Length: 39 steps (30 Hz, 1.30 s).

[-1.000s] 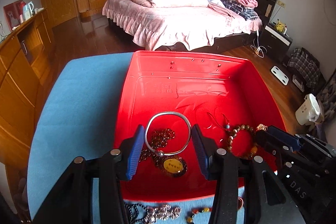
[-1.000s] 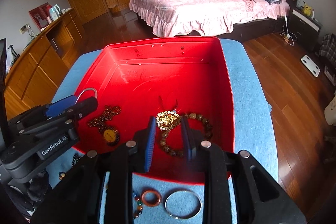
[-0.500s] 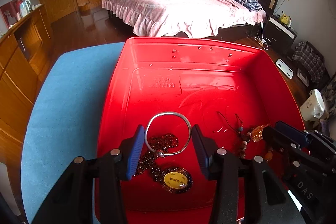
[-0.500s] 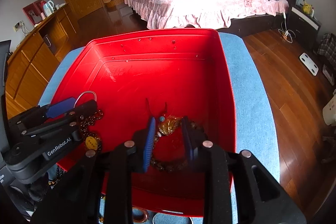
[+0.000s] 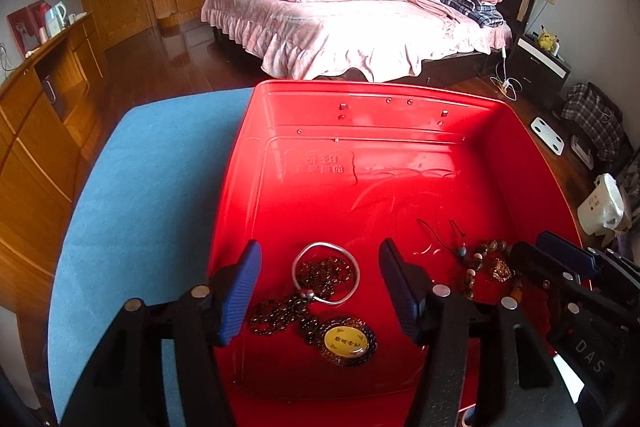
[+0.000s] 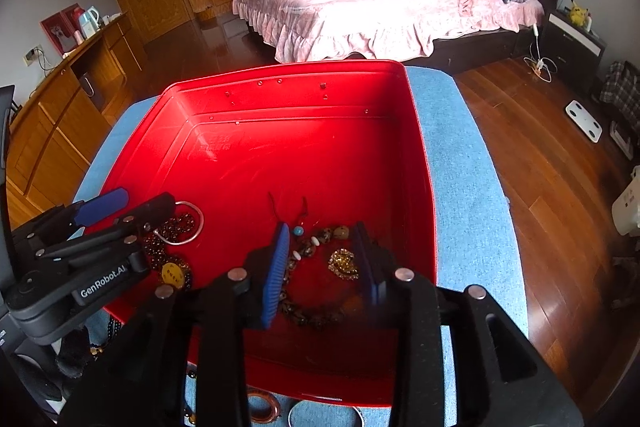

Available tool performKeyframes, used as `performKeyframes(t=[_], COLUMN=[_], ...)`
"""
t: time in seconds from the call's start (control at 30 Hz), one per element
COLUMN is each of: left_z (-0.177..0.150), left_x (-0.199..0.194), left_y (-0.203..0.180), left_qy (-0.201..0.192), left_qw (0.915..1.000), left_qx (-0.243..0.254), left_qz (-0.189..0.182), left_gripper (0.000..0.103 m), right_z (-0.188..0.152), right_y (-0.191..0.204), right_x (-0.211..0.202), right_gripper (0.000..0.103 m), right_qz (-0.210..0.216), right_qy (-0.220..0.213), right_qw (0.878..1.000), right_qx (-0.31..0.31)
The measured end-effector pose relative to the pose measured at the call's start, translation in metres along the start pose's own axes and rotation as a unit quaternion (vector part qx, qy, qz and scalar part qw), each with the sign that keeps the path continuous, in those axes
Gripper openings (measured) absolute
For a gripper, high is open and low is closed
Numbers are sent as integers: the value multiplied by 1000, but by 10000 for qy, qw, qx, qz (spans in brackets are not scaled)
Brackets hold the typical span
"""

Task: Organize jewelry
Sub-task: 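Open both tools to drop the gold pendant and thin silver bangle in the tin, then withdraw both tools from the red tin back over the table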

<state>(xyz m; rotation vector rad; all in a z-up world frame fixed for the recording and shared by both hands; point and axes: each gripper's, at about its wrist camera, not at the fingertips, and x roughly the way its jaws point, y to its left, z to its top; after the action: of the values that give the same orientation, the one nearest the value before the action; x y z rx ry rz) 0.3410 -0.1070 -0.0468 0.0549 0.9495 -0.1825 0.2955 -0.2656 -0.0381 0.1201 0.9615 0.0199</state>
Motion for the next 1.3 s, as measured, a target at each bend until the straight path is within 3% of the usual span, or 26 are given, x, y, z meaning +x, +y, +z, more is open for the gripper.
performKeyframes(t=[0.13, 0.23, 0.7, 1.3], left_z=[-3, -9, -37, -95], left_x=[-7, -18, -65, -104], left_y=[2, 1, 12, 75], left_qy=[-30, -143, -461, -495], left_qw=[10000, 9999, 9988, 9968], left_qx=[-6, 24, -101, -448], left_qz=[-41, -22, 92, 431], left_gripper=[61, 67, 67, 67], right_z=[-2, -5, -35, -95], right_y=[1, 2, 7, -11], right_x=[-6, -12, -51, -71], right_gripper=[39, 42, 44, 45], right_qz=[-2, -20, -10, -6], right_qy=[-58, -98, -296, -108], right_qw=[10000, 9999, 9996, 9997], right_qx=[-2, -12, -17, 241])
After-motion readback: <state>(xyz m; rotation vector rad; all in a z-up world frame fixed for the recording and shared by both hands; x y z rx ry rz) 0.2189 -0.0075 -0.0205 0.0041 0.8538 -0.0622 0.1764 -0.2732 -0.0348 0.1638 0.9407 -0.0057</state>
